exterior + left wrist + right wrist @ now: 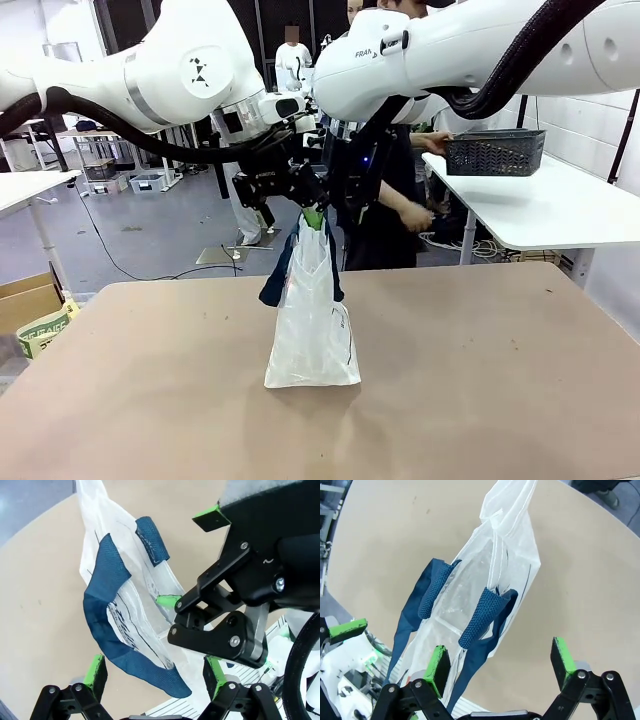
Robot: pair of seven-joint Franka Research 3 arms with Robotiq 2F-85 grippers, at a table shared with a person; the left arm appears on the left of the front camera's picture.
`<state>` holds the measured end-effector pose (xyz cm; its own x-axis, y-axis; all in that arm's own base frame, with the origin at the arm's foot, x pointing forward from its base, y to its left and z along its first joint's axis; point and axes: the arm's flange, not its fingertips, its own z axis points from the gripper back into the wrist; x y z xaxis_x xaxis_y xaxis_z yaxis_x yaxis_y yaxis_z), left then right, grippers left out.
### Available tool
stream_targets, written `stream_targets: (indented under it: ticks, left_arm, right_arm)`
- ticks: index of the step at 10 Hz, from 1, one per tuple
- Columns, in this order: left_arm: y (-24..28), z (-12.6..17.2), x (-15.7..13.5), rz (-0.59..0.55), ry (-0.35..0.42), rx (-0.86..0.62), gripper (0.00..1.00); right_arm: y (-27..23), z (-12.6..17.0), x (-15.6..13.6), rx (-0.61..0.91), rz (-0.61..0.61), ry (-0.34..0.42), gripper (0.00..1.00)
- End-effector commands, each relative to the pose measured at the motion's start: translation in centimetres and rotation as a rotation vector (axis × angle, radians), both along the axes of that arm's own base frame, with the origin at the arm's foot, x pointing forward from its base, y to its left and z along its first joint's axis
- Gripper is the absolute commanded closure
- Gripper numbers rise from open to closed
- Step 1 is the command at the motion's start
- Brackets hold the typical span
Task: Transfer purchased items from the store into the shopping bag.
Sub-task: Open the Reusable shopping bag in the center of the table.
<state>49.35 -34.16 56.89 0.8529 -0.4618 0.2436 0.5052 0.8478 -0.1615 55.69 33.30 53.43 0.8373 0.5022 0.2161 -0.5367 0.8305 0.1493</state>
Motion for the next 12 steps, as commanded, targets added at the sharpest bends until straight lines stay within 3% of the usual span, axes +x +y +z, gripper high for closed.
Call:
stream_targets:
  ticks: [1,2,3,7,8,12]
  left_arm:
    - [0.1,-0.7,-0.1,0.053,-0.002,0.044,0.00]
    - [0.2,-1.4,0.1,0.065,-0.010,0.054,0.04]
    - [0.1,-2.0,0.2,0.069,-0.027,0.068,0.23]
    - [0.6,-2.9,0.5,0.094,-0.034,0.071,1.00]
    - [0.9,-3.0,0.4,0.103,-0.035,0.067,1.00]
    - [4.0,-2.6,-0.5,0.147,-0.061,0.053,1.00]
  right_arm:
    - [0.1,-0.2,0.3,0.010,-0.006,0.003,0.00]
    - [0.2,-0.4,0.2,0.015,0.000,-0.001,0.00]
    - [0.0,-0.9,0.0,0.063,0.039,-0.041,0.00]
    - [0.0,-1.4,-0.1,0.060,0.034,-0.024,0.78]
    - [-0.2,-1.4,-0.2,0.055,0.031,-0.024,0.98]
    - [-2.1,-0.9,-1.2,0.107,0.013,-0.055,1.00]
